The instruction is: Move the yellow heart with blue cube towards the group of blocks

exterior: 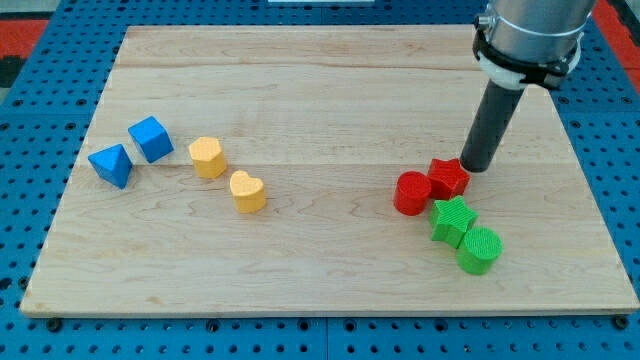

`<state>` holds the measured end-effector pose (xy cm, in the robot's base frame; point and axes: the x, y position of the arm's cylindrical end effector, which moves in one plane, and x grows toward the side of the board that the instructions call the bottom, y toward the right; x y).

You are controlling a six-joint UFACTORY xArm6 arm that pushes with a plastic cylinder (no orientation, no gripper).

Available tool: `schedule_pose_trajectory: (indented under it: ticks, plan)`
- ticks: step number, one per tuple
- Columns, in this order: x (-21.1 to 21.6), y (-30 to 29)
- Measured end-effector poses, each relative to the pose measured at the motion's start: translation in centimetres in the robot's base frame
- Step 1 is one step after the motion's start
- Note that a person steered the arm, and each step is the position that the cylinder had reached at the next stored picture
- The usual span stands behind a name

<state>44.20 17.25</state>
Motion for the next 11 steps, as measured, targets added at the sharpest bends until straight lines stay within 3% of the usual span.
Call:
schedule_pose_trajectory:
  ticks: [2, 3, 5, 7, 8, 11]
  plan:
    - [1.4, -2.4]
    - [-2.3, -2.1]
    - [-4.8, -21.1]
    - [-8.9, -36.4]
    - [-6.5, -40.6]
    - [1.0, -30.7]
